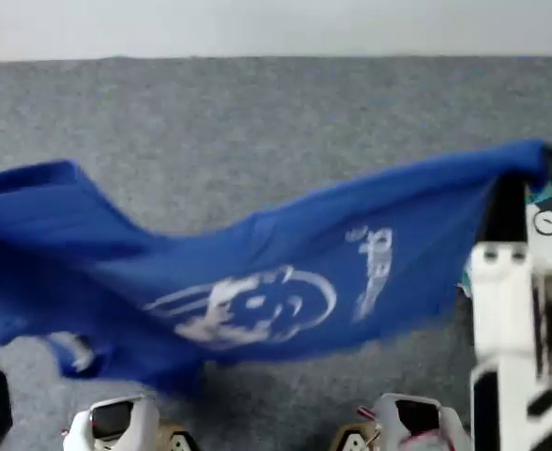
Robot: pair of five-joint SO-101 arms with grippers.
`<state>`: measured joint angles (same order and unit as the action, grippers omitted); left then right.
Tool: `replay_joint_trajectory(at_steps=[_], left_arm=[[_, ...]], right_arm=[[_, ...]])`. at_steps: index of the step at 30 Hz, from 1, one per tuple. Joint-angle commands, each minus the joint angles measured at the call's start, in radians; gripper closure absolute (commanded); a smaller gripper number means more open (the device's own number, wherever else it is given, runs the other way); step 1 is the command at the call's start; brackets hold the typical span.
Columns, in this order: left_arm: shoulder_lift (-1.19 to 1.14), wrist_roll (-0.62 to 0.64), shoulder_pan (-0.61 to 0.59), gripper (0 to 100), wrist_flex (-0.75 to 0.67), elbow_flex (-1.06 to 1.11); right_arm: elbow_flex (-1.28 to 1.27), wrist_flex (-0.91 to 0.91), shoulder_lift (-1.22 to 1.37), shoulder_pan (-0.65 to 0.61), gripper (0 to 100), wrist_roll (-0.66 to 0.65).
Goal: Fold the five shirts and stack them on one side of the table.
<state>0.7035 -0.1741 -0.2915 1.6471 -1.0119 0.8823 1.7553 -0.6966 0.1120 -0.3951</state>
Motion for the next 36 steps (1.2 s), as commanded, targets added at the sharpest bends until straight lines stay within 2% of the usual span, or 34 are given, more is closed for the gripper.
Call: replay_joint_trajectory(at_steps=[1,6,11,15,21,25,29,36], left_arm=[[-0.018,-0.012,-0.006,99,-0.069,0.007],[-0.133,-0.018,-0.005,99,-0.072,0.005],[-0.315,-0.018,-0.005,99,-0.072,0.004],[-0.451,-0.018,-0.005,99,-0.084,0.004],[-0.640,-0.021,-0.005,99,-0.094,0.002],[-0.810,-0.018,-0.005,99,-0.157,0.001],[-0.959,-0.020,-0.009,99,-0.222,-0.002],[-1.076,-0.021,-0.021,99,-0.324,-0.002]], right_arm=[[-0.141,0.036,-0.070,0.010,98.8,0.005],[-0.284,0.018,-0.077,0.007,98.8,0.005],[-0.512,-0.128,-0.077,0.005,98.8,0.006],[-0.815,-0.355,-0.076,0.005,98.8,0.006],[-1.281,-0.809,-0.068,0.005,98.8,0.006],[-1.447,-1.092,0.033,0.005,98.8,0.006],[-1.422,-1.300,0.262,0.005,98.8,0.006],[-0.973,-1.296,0.750,0.002,98.8,0.011]])
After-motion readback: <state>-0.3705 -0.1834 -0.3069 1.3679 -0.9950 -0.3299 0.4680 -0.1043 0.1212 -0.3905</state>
